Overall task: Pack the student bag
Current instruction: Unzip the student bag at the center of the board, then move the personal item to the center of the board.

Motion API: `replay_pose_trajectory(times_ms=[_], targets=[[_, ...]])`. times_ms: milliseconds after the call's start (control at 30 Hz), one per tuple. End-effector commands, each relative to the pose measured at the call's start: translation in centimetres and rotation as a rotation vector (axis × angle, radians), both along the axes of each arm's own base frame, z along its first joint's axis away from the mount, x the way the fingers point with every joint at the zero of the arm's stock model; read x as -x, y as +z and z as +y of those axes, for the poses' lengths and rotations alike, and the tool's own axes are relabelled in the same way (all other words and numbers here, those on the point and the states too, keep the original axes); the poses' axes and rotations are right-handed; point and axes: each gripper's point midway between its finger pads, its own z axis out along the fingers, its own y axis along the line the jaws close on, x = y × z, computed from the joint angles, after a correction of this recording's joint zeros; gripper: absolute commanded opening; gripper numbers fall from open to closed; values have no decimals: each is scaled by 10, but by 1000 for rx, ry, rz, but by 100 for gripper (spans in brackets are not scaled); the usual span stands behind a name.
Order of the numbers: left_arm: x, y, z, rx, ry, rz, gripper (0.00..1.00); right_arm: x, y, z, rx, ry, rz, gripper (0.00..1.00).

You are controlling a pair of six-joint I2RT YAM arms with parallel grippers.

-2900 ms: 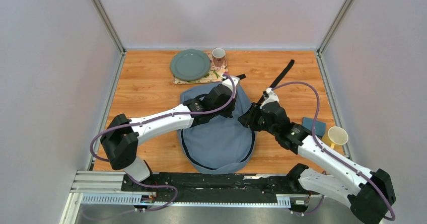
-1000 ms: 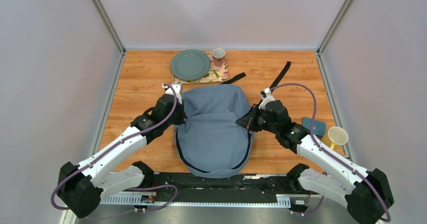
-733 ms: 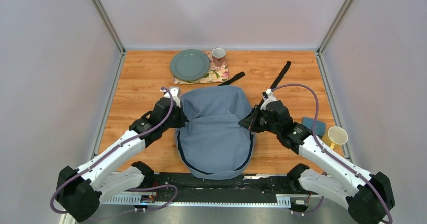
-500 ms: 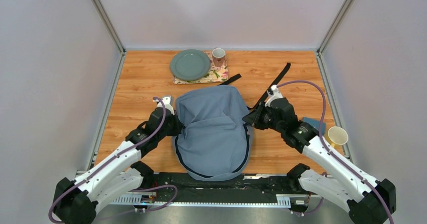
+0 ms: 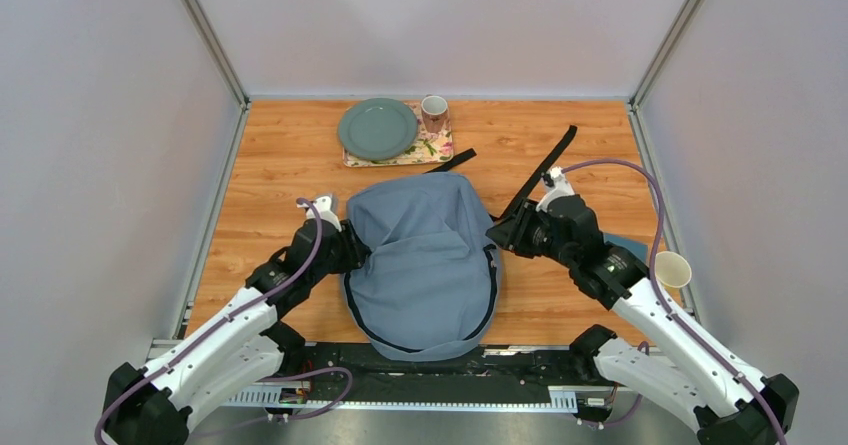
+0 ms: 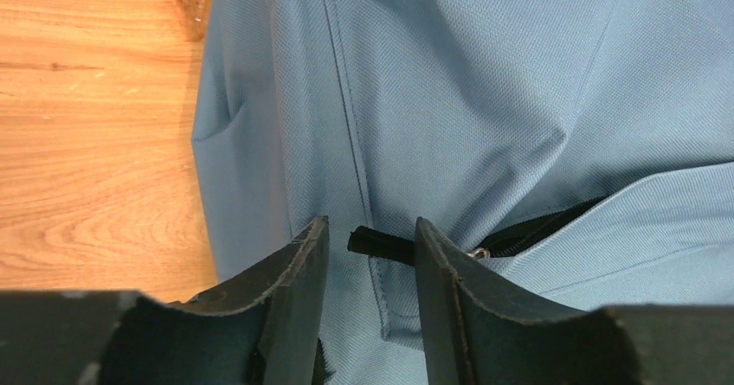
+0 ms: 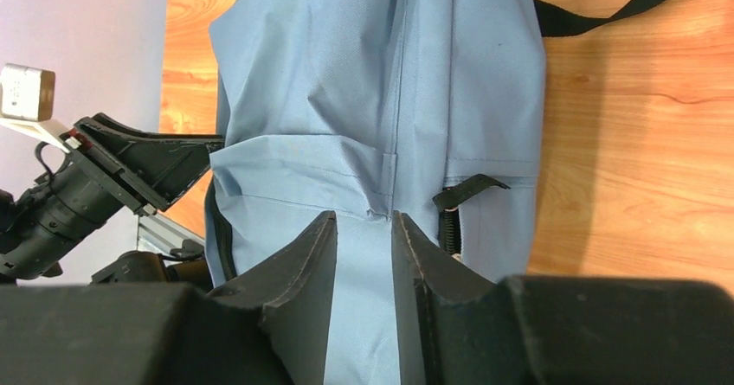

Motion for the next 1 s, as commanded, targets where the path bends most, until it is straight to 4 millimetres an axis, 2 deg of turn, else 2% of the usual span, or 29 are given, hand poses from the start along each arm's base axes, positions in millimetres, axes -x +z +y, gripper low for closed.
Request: replay_pose_trajectory(times_ms=[0, 100, 400, 633, 767, 800, 967], targets=[[0, 4, 15, -60, 35, -6, 53, -3, 19, -10, 17, -34, -55, 34], [0, 7, 21, -83, 48, -15, 57, -3, 15, -18, 38, -67, -58, 35], [3, 19, 37, -143, 81, -48, 64, 1, 9, -23, 46, -79, -46, 39], [10, 27, 53, -221, 79, -45, 70, 0, 10, -32, 80, -111, -54, 51], [15, 39, 57, -243, 61, -61, 81, 2, 3, -36, 86, -130, -29, 55], [17, 40, 60, -254, 58, -65, 87, 3, 1, -38, 89, -140, -20, 57], [29, 35, 73, -346, 15, -42, 88, 7, -13, -44, 89, -181, 21, 72]])
